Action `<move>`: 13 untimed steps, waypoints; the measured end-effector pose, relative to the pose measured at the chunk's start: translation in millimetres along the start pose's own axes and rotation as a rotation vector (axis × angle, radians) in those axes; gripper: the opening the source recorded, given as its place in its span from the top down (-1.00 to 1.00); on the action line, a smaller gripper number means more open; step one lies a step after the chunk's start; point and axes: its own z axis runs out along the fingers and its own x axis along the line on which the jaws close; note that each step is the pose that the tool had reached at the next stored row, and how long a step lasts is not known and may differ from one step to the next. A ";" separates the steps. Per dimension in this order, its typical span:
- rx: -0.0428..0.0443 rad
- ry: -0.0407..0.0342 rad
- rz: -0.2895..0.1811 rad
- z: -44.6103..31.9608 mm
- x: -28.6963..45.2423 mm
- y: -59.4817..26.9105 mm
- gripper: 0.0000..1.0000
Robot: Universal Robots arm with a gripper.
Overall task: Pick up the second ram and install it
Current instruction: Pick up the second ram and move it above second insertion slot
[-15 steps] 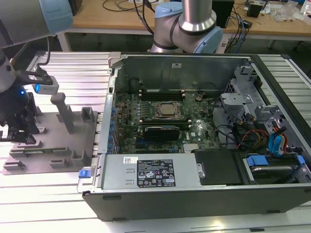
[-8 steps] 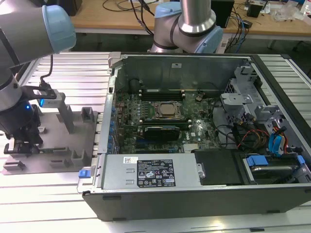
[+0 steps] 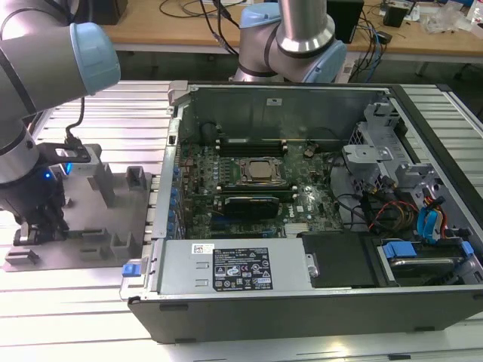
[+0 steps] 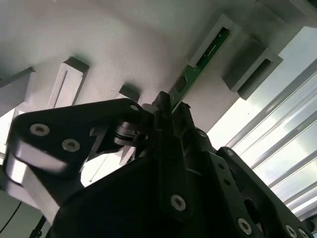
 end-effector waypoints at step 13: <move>0.0000 0.0002 0.008 -0.1 0.1 0.0 0.77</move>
